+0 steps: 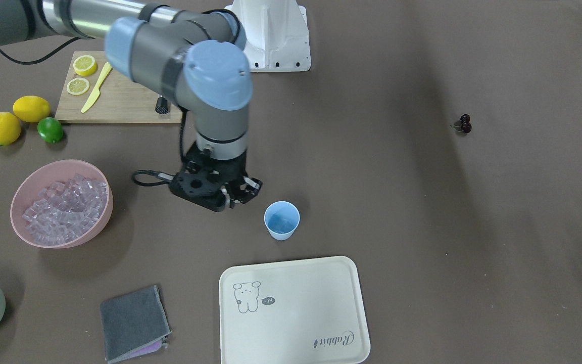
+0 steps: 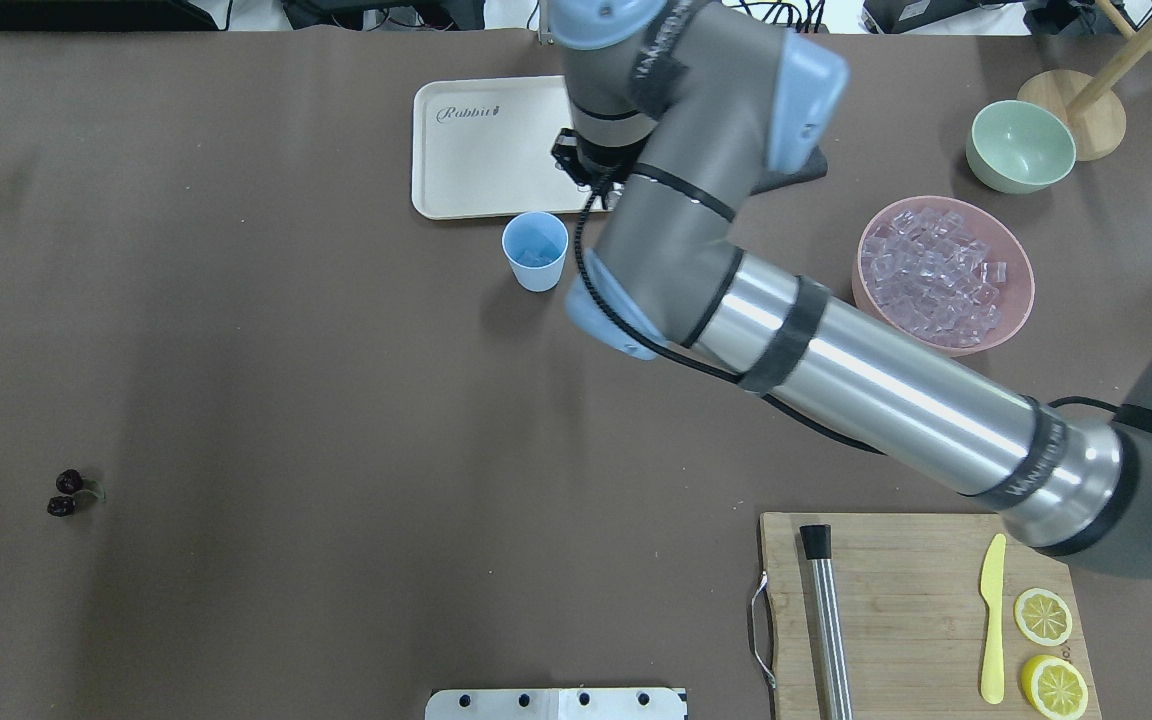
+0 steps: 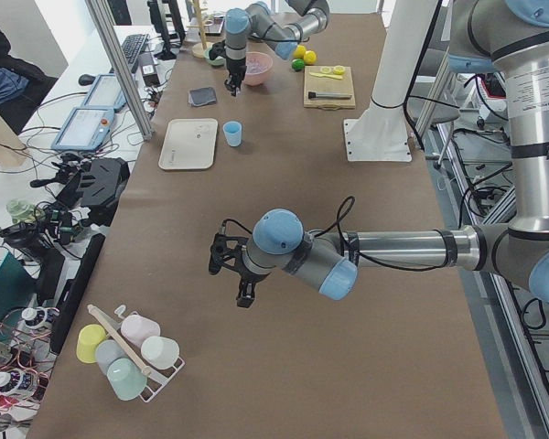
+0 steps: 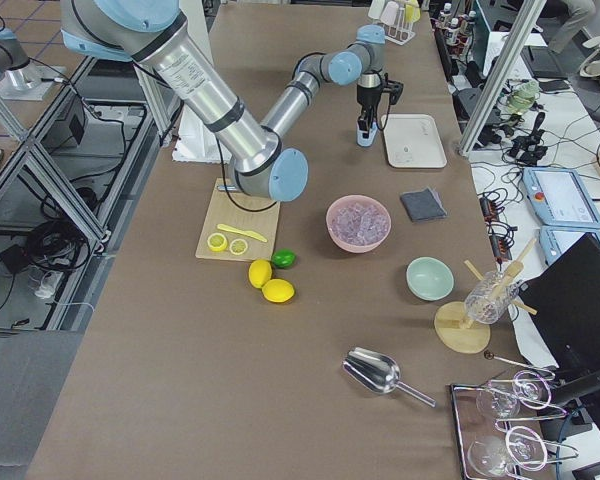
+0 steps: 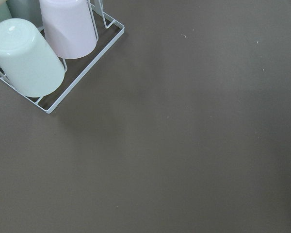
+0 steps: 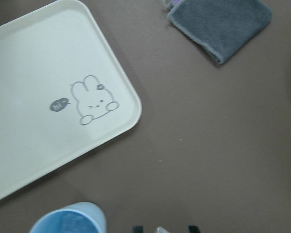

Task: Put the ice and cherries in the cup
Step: 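Carry the ice cube with the right gripper to the cup and release, then withdraw the right arm to rest while the left gripper reaches toward the cherries, then lower the left gripper onto the dark cherries and grasp them, then carry the cherries with the left gripper over the light-blue cup and release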

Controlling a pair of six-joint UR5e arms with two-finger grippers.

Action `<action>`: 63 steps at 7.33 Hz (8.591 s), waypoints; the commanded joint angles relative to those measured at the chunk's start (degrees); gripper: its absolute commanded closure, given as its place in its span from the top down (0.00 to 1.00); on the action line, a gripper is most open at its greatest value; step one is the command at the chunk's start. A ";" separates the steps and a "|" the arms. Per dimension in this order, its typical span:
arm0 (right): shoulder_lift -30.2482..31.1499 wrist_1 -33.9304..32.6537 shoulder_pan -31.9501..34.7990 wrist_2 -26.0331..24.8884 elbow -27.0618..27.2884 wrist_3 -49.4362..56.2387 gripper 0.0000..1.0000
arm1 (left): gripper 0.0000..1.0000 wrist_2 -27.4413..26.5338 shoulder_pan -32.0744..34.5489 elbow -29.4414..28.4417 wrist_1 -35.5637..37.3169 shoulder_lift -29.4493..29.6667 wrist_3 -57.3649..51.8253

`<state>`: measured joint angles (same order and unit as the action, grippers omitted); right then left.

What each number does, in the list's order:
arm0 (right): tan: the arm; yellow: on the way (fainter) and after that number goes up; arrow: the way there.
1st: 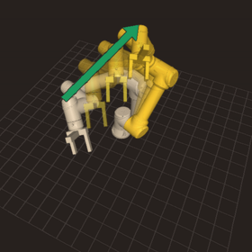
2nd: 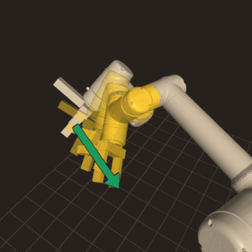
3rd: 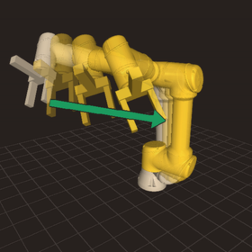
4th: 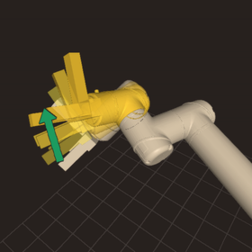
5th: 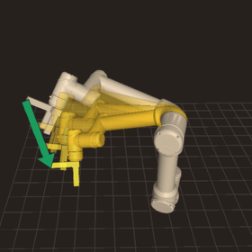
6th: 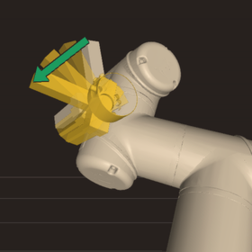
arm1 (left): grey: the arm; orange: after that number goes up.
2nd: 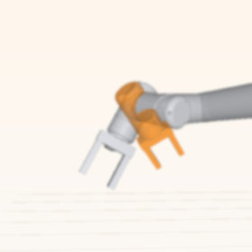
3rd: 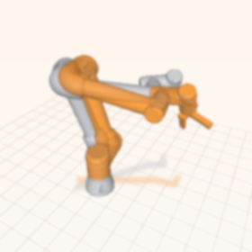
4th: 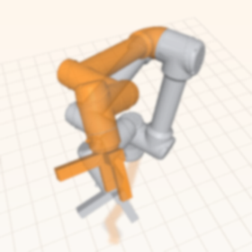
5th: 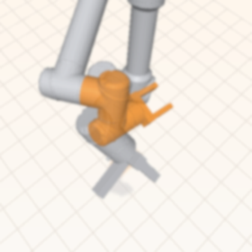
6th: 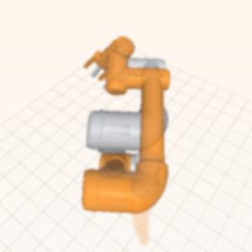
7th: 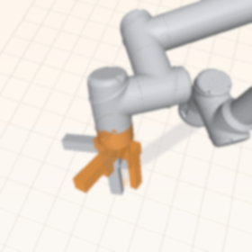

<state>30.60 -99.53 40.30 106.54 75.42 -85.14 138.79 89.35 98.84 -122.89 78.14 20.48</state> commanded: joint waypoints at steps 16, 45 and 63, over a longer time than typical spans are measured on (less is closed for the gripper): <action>41.79 -3.74 21.79 12.09 33.75 50.52 1.00 | 0.98 -16.57 -28.56 -0.06 -10.51 6.31 31.42; 68.54 1.62 53.30 30.04 29.96 91.56 0.99 | 0.31 -19.51 -38.90 6.74 36.69 47.55 35.66; 67.57 1.62 53.74 25.73 29.35 89.36 1.00 | 0.98 -33.58 -48.40 -19.04 18.04 66.08 50.63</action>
<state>97.92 -97.91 93.95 132.25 104.70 3.94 105.20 41.10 79.38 -104.84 144.25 71.21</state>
